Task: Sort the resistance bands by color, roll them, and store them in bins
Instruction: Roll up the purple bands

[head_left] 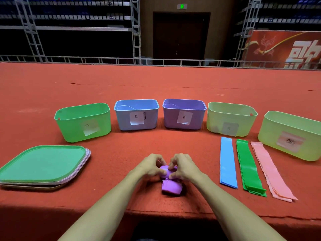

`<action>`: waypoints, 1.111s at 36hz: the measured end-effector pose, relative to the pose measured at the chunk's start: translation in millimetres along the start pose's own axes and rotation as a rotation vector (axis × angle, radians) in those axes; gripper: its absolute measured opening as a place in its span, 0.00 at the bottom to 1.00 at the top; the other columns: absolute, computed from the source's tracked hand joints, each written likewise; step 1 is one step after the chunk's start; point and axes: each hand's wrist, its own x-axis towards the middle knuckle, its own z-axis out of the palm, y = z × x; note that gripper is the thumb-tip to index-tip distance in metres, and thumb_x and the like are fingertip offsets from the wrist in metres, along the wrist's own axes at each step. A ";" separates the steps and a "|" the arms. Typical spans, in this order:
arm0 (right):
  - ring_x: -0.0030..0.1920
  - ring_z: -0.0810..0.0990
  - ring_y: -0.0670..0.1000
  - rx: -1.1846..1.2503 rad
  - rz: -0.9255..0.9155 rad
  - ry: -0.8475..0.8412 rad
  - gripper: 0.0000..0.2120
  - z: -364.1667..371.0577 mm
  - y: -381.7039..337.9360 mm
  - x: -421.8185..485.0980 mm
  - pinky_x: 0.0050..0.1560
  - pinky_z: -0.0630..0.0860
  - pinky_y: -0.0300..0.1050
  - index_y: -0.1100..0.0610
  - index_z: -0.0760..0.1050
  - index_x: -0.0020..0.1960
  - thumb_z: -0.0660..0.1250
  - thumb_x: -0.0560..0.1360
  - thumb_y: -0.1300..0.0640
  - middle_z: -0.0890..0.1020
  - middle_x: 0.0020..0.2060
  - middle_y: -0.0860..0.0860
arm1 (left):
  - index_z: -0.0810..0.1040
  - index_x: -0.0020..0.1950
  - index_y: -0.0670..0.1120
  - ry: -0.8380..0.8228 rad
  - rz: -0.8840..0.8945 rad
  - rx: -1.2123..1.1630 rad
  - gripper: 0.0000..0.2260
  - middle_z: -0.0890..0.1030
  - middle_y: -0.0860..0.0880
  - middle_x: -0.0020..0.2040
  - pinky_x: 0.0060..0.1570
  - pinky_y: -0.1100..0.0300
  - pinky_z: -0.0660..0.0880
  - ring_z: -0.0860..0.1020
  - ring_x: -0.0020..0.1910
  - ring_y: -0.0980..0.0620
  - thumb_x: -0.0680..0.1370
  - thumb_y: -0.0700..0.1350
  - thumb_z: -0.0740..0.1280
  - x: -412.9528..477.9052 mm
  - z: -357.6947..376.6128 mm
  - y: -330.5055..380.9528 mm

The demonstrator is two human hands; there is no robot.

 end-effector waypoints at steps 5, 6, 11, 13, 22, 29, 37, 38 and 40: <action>0.39 0.79 0.50 0.044 0.001 0.009 0.12 -3.0 0.4 -3.3 0.40 0.74 0.46 0.53 0.83 0.37 0.76 0.61 0.45 0.83 0.36 0.49 | 0.79 0.41 0.52 0.035 0.041 -0.014 0.11 0.84 0.51 0.46 0.49 0.51 0.80 0.82 0.45 0.51 0.63 0.44 0.76 -5.8 3.0 2.0; 0.38 0.79 0.50 0.040 0.006 0.011 0.11 -3.2 0.3 -3.0 0.39 0.74 0.46 0.53 0.83 0.38 0.75 0.63 0.46 0.83 0.35 0.49 | 0.78 0.41 0.51 0.041 0.043 -0.010 0.11 0.84 0.50 0.46 0.48 0.52 0.80 0.82 0.45 0.51 0.64 0.42 0.76 -6.3 4.0 2.5; 0.42 0.77 0.47 0.068 0.009 0.032 0.14 1.0 2.2 -4.1 0.43 0.70 0.38 0.53 0.81 0.50 0.77 0.66 0.54 0.80 0.45 0.45 | 0.76 0.41 0.50 0.088 0.056 0.014 0.13 0.82 0.49 0.45 0.42 0.57 0.77 0.78 0.40 0.53 0.65 0.38 0.77 -9.1 10.4 1.3; 0.49 0.78 0.46 0.111 0.026 0.004 0.22 1.4 5.0 -5.4 0.49 0.72 0.36 0.54 0.79 0.59 0.78 0.66 0.53 0.77 0.55 0.44 | 0.75 0.41 0.50 0.106 0.065 0.019 0.14 0.82 0.49 0.44 0.40 0.60 0.75 0.77 0.39 0.53 0.64 0.38 0.77 -10.4 13.2 0.0; 0.39 0.78 0.44 0.179 0.067 -0.062 0.12 4.4 9.6 -9.1 0.36 0.70 0.34 0.50 0.79 0.43 0.79 0.64 0.53 0.84 0.41 0.48 | 0.74 0.39 0.52 0.108 0.096 -0.075 0.16 0.81 0.47 0.44 0.43 0.59 0.76 0.77 0.39 0.54 0.64 0.36 0.78 -14.9 17.2 -5.0; 0.48 0.83 0.52 0.205 0.024 -0.016 0.14 10.9 14.5 -16.0 0.50 0.78 0.47 0.54 0.81 0.45 0.80 0.61 0.56 0.85 0.43 0.50 | 0.74 0.42 0.51 0.041 0.115 -0.202 0.13 0.77 0.51 0.39 0.38 0.67 0.70 0.73 0.34 0.60 0.72 0.33 0.70 -23.5 14.2 -8.3; 0.46 0.81 0.50 0.248 -0.063 0.073 0.19 17.1 19.2 -32.7 0.51 0.77 0.46 0.44 0.71 0.36 0.80 0.59 0.59 0.82 0.43 0.47 | 0.70 0.49 0.47 -0.055 0.073 -0.271 0.15 0.80 0.44 0.44 0.45 0.56 0.73 0.76 0.41 0.50 0.72 0.36 0.74 -31.7 15.1 -8.5; 0.46 0.81 0.49 0.261 -0.069 0.084 0.20 18.2 20.1 -34.4 0.51 0.77 0.46 0.44 0.71 0.36 0.80 0.59 0.59 0.81 0.43 0.47 | 0.72 0.51 0.47 -0.082 0.067 -0.258 0.14 0.81 0.43 0.46 0.46 0.56 0.74 0.77 0.43 0.50 0.72 0.37 0.74 -31.5 15.0 -8.4; 0.46 0.80 0.49 0.293 -0.071 0.091 0.20 19.9 21.8 -36.2 0.52 0.77 0.46 0.44 0.71 0.37 0.80 0.59 0.59 0.81 0.44 0.48 | 0.75 0.53 0.45 -0.085 0.076 -0.234 0.14 0.81 0.42 0.47 0.48 0.56 0.75 0.78 0.44 0.52 0.71 0.38 0.75 -31.0 14.1 -8.2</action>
